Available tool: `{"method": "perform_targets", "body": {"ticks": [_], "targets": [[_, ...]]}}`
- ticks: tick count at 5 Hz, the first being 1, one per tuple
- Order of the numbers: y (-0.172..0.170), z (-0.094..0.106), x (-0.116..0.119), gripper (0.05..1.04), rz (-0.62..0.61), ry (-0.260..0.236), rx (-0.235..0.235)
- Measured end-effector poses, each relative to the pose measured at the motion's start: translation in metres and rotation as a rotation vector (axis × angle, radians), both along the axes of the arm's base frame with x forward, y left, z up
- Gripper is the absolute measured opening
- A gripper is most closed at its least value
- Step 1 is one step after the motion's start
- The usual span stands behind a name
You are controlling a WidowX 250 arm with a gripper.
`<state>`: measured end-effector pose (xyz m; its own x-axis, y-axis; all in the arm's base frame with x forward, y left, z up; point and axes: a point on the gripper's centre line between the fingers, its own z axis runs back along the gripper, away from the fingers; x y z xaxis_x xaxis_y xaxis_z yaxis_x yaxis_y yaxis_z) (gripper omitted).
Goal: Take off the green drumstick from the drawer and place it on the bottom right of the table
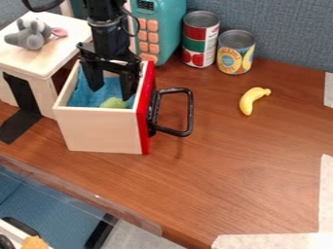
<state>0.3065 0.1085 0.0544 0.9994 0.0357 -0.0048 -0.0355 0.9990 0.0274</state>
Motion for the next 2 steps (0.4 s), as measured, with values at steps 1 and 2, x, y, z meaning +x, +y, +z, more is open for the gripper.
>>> {"method": "perform_targets", "body": {"ticks": [1, 2], "targets": [[-0.005, -0.011, -0.013, 1.0, -0.006, 0.044, -0.015], [-0.007, -0.007, -0.025, 0.995, -0.02, 0.05, -0.012]]}}
